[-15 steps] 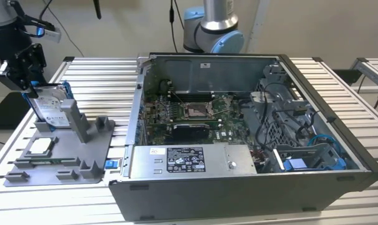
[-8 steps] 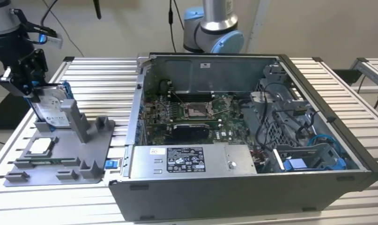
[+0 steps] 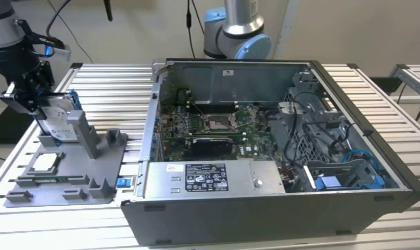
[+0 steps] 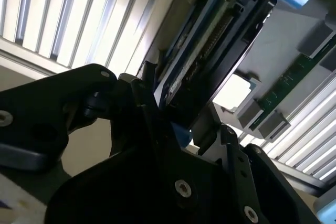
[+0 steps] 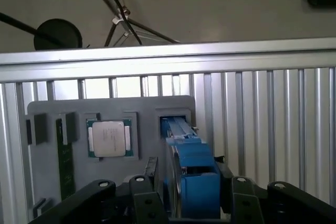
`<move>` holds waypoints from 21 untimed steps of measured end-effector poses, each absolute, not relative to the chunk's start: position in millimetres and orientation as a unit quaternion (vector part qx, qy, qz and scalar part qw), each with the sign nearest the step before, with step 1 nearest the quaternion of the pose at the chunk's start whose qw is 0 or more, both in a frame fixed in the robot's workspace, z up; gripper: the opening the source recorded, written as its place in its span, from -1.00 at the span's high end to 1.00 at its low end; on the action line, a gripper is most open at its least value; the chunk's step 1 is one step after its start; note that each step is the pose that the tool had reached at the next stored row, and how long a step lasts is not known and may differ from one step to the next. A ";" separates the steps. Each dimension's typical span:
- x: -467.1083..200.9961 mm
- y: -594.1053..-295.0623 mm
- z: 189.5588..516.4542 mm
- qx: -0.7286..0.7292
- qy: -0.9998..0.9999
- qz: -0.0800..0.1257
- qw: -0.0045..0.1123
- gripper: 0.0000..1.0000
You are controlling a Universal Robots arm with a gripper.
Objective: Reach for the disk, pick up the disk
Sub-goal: 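Pick up the disk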
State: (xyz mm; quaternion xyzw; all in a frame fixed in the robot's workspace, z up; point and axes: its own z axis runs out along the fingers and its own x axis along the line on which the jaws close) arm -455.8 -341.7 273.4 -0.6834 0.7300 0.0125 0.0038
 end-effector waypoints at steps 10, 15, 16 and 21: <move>-455.8 -342.2 265.6 -0.685 0.728 0.019 0.013 -1.00; -455.9 -342.3 259.9 -0.686 0.728 0.021 0.015 -1.00; -455.9 -342.4 259.2 -0.686 0.727 0.021 0.015 -1.00; -455.7 -342.4 256.9 -0.686 0.727 0.022 0.015 -1.00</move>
